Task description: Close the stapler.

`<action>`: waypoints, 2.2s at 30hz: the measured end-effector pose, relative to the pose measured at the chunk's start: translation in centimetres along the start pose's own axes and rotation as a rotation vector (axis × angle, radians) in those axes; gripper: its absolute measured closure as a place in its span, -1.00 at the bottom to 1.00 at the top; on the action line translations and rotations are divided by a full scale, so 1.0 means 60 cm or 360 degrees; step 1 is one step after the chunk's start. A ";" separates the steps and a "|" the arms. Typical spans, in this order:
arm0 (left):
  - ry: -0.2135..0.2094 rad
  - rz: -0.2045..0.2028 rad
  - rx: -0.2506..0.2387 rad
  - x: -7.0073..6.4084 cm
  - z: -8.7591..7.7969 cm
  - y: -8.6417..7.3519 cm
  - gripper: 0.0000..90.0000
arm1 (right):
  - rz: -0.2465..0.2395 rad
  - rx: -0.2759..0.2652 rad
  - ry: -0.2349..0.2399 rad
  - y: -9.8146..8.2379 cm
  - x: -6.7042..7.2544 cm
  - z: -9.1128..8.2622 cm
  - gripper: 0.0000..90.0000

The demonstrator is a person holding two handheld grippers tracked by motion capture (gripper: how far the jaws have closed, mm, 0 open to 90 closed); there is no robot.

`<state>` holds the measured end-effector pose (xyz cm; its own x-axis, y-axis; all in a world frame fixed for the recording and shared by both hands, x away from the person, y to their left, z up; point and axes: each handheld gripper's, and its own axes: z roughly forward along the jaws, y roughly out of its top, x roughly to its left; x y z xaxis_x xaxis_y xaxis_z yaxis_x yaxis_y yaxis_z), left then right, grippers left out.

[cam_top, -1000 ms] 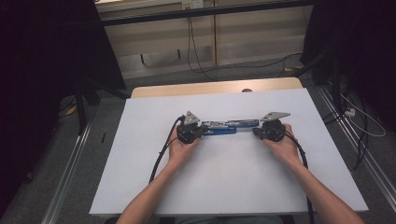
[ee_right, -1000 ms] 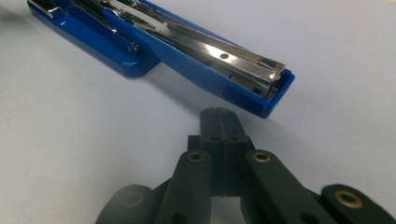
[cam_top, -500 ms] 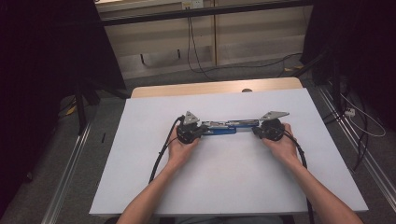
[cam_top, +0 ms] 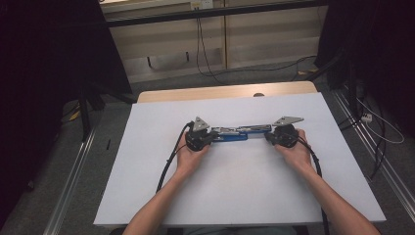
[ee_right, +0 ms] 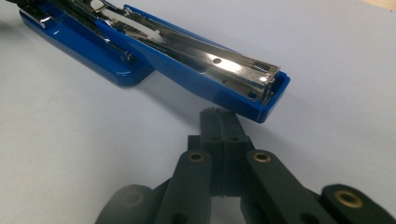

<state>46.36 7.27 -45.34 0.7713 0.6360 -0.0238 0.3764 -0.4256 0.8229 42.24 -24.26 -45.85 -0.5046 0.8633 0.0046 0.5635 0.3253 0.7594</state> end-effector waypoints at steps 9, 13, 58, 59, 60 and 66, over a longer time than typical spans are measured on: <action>0.0000 -0.0005 -0.0005 0.000 0.000 -0.001 1.00 | 0.0002 -0.0037 -0.0001 0.001 0.000 0.000 1.00; 0.0008 -0.0003 -0.0005 -0.001 0.000 0.000 1.00 | 0.0001 -0.0053 -0.0002 0.002 0.000 0.000 1.00; 0.0004 -0.0032 -0.0021 -0.001 -0.008 -0.004 0.85 | 0.0037 -0.0315 0.0101 0.006 0.006 -0.020 0.75; 0.0003 -0.0039 -0.0030 -0.001 -0.009 -0.004 0.84 | 0.0045 -0.0327 0.0099 0.005 0.005 -0.021 0.72; 0.0000 -0.0039 -0.0027 -0.001 -0.010 -0.003 0.82 | 0.0056 -0.0331 0.0095 0.004 0.004 -0.022 0.69; -0.0004 -0.0037 -0.0036 -0.003 -0.016 -0.006 0.66 | 0.0104 -0.0354 0.0109 0.003 0.000 -0.032 0.46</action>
<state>45.61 7.95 -45.07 0.7638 0.6440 -0.0442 0.3824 -0.3962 0.8348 41.09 -24.93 -44.48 -0.5193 0.8491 0.0970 0.4423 0.1699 0.8807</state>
